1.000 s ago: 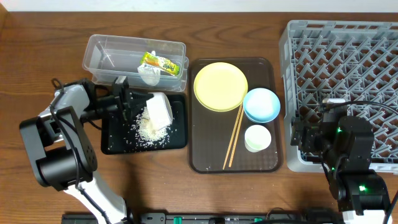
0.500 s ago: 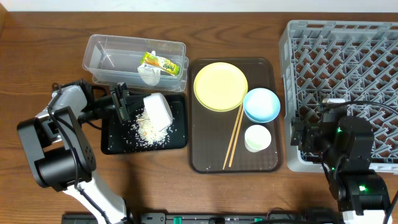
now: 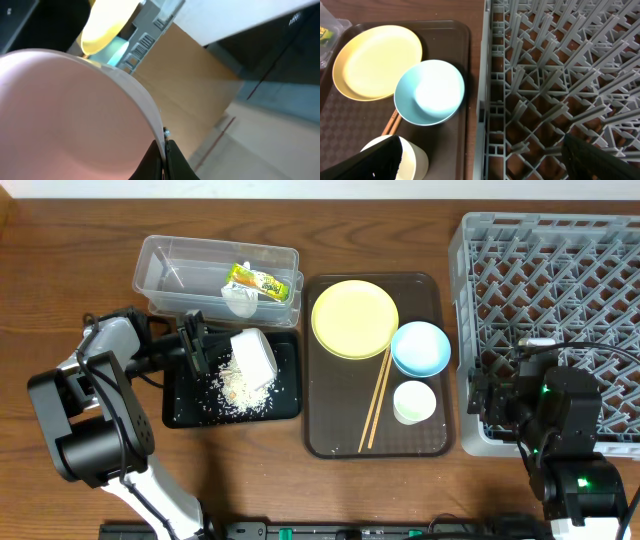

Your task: Sort waste into correct bins and load items into the dishwasher rack

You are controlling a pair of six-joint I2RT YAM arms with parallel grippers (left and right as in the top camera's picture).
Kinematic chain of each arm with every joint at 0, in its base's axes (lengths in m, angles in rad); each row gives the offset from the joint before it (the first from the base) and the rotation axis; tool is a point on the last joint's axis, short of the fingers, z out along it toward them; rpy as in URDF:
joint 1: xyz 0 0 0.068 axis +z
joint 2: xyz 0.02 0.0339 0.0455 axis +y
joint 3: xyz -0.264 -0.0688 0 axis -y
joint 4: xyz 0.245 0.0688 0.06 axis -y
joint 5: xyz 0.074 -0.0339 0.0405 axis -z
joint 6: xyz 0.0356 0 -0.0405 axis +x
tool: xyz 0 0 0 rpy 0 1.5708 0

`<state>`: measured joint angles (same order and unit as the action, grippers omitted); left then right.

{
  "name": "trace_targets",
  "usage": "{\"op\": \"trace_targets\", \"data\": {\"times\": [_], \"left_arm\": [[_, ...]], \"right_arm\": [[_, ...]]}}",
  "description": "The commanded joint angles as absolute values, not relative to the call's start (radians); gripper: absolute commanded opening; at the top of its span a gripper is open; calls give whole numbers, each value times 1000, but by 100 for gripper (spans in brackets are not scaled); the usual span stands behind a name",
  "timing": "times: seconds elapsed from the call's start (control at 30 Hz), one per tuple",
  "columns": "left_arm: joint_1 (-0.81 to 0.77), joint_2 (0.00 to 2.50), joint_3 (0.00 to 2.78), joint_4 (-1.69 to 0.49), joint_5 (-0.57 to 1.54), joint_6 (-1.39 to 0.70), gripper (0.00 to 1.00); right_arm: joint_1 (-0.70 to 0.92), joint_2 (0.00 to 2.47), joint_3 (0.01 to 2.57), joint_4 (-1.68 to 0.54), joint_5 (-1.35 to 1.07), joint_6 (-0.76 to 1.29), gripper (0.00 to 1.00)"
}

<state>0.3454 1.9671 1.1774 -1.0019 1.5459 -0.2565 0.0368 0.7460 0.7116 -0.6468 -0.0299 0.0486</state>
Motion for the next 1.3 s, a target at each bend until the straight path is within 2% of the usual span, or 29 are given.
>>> {"op": "trace_targets", "data": {"times": [0.0, 0.13, 0.23, 0.4, 0.67, 0.83, 1.03, 1.1, 1.17, 1.27], "left_arm": [[329, 1907, 1180, -1014, 1555, -25, 6], [251, 1780, 1187, -1010, 1282, -15, 6], [136, 1679, 1192, -958, 1079, -16, 6], [-130, 1565, 1192, -806, 777, -74, 6], [-541, 1606, 1191, -656, 343, -133, 6], [-699, 1679, 1191, -633, 221, -186, 6], [-764, 1758, 1191, -619, 215, -189, 8], [-765, 1761, 1191, -617, 215, -189, 12], [-762, 1756, 1192, -611, 215, -188, 25], [-743, 1734, 1204, -616, 216, -188, 37]], "right_arm": [[47, 744, 729, -647, -34, 58, 99], [47, 744, 729, -647, -34, 58, 99], [47, 744, 729, -647, -34, 58, 99], [47, 744, 729, -647, -34, 58, 99], [47, 744, 729, -647, -34, 58, 99], [47, 744, 729, -648, -34, 58, 99], [47, 744, 729, -648, -34, 58, 99], [47, 744, 729, -648, -34, 58, 99], [47, 744, 729, -647, -34, 58, 99], [47, 744, 729, -648, -34, 58, 99]]}}
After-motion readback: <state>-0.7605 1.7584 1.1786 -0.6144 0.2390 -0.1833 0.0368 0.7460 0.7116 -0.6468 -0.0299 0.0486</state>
